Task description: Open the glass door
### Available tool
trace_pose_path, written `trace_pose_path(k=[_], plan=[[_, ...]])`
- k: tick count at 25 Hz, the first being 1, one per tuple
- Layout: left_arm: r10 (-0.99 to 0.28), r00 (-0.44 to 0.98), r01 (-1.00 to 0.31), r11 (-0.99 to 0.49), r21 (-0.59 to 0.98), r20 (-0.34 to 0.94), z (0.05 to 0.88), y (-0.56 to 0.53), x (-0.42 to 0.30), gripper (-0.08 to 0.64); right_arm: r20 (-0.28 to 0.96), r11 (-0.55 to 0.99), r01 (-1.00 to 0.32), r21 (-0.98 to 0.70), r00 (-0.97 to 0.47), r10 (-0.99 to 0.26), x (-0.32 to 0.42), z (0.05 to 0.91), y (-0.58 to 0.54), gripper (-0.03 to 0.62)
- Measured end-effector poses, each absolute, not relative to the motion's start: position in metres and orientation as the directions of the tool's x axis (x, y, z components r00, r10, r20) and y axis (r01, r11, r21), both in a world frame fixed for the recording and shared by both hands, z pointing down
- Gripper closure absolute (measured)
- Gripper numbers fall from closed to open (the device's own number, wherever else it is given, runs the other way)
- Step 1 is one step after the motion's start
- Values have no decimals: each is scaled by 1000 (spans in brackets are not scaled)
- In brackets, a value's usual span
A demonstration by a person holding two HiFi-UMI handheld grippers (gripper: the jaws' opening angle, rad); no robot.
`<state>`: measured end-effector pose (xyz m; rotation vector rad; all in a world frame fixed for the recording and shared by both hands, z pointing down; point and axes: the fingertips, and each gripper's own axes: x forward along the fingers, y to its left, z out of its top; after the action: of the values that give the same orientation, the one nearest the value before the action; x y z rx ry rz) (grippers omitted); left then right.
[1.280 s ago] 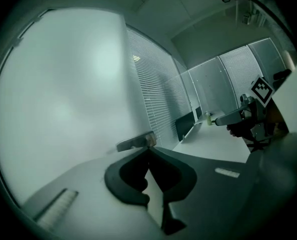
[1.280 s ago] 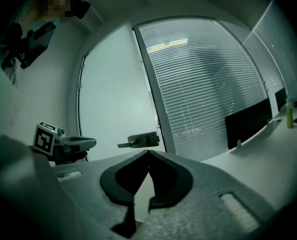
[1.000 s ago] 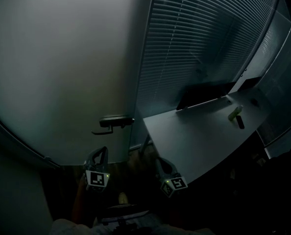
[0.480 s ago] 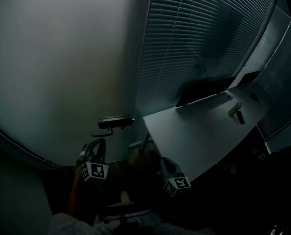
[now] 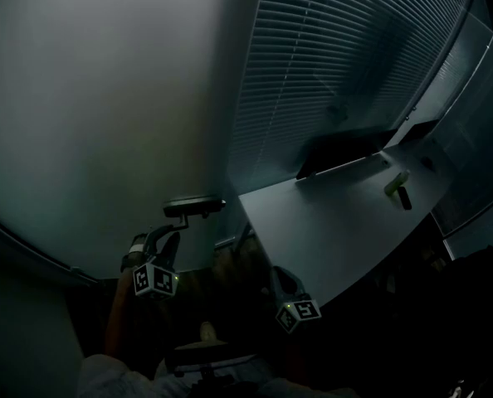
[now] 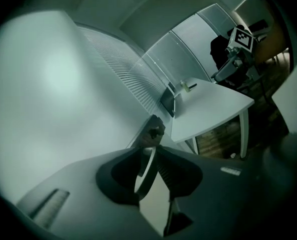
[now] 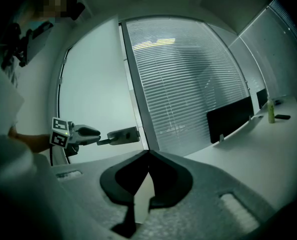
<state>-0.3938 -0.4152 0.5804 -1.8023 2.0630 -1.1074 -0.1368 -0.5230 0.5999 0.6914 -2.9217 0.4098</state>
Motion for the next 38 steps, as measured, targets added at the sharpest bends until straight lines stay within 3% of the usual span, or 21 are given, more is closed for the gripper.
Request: trace_pose_path(k=[15,38], plan=[[-812,-207,-697,-269,-665,546,619,-416,-414,347,185,840,-474,-265,-880,-438,-141,604,-522,594],[-717,-166,-640,-443,-628,676,660,-434,-431,420,183,793,-518,-320,-855,-485,-137,610,-534,594]])
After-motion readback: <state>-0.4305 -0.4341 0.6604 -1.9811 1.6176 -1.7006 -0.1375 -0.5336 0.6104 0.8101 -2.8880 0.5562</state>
